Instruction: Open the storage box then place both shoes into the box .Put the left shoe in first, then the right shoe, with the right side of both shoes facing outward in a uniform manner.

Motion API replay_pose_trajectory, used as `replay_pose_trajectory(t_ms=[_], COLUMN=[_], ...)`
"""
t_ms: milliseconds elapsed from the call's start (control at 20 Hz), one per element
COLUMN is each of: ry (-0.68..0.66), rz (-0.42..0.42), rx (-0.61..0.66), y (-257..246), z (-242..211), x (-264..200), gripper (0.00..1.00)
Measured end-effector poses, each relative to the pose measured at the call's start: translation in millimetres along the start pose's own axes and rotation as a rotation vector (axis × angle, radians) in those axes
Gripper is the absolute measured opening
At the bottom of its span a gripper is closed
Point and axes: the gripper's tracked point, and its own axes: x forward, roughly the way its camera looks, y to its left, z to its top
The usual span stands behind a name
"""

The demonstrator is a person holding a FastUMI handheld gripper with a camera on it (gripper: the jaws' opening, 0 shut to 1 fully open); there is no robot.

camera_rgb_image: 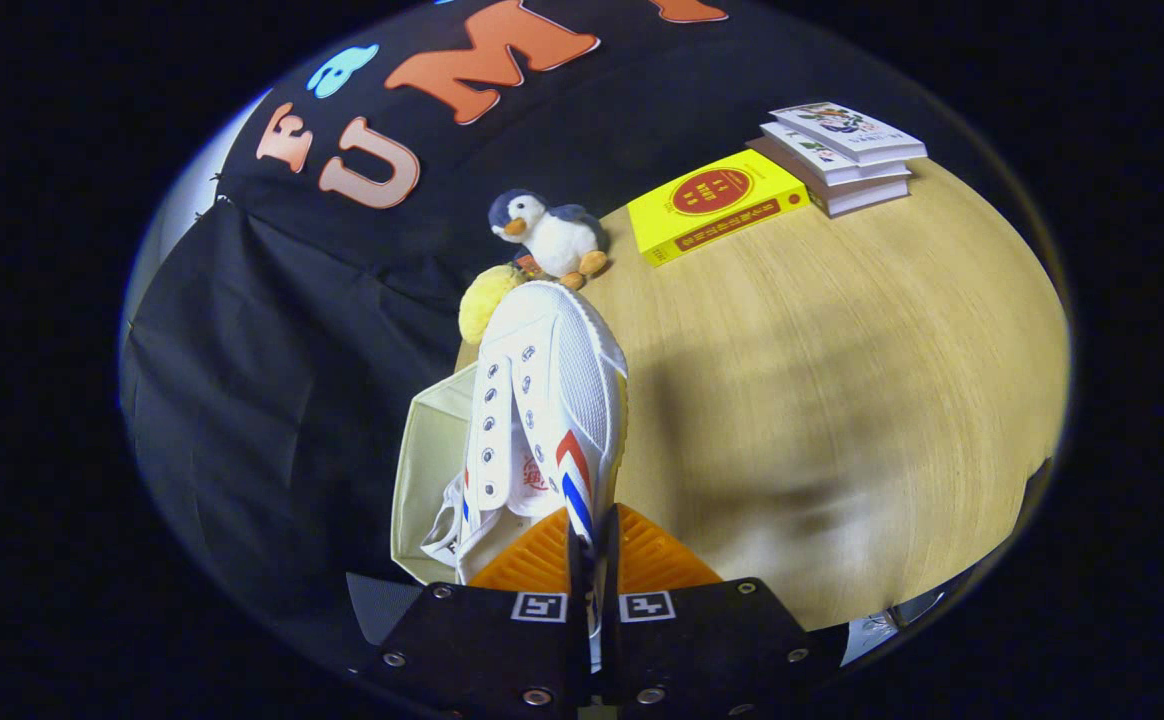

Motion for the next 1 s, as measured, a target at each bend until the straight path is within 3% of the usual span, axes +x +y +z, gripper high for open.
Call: replay_pose_trajectory(t_ms=[350, 550, 800, 1000], ry=[0.068, 0.112, 0.138, 0.126], rz=[0.069, 0.046, -0.074, -0.240], rx=[-0.081, -0.122, -0.134, -0.081], y=[98, 128, 135, 114], z=[-20, -41, -60, -58], x=[31, 64, 89, 95], gripper=[0.04, 0.05, 0.05, 0.06])
